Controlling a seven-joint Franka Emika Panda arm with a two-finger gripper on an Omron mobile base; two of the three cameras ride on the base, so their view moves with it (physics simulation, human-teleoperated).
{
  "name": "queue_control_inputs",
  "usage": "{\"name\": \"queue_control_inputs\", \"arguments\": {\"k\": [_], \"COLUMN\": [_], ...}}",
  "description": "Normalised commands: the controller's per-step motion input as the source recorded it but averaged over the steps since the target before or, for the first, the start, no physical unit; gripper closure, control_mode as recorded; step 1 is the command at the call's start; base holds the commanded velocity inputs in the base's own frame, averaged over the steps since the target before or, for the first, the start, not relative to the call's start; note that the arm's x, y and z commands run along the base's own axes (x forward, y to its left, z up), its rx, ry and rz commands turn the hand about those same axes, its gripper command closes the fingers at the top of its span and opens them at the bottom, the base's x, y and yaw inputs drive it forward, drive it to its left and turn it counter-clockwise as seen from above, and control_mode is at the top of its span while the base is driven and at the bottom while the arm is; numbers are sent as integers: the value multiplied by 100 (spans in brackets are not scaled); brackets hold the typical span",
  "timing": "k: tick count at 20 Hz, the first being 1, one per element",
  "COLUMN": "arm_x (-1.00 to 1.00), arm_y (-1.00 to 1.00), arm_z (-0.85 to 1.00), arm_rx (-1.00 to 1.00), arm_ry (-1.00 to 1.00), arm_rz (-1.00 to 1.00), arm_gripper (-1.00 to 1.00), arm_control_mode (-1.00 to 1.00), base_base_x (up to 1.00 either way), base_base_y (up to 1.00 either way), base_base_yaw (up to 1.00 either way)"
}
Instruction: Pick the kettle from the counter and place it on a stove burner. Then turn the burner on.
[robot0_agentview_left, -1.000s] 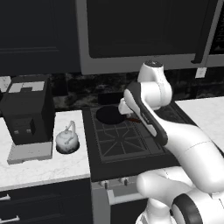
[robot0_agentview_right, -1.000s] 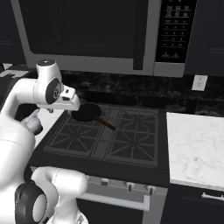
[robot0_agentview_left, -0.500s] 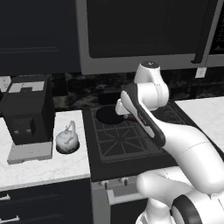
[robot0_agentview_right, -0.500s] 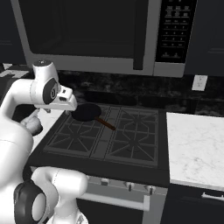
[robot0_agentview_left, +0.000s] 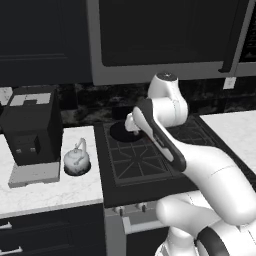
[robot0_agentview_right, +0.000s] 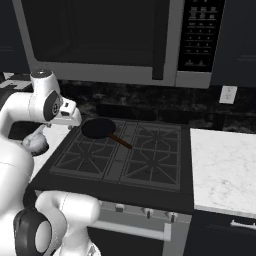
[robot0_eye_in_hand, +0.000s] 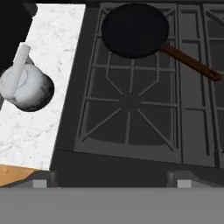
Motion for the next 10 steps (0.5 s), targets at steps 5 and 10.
{"name": "queue_control_inputs", "arguments": {"k": [5,10], "arm_x": [-3,0], "arm_y": [28,24], "arm_z": [-8,-20], "arm_rx": [25,29], "arm_ry": [-16,-8], "arm_rz": [0,0], "arm_gripper": [-100,-100], "arm_control_mode": [-100,-100], "base_base_x": [0,0], "base_base_y": [0,0], "base_base_yaw": [0,0]}}
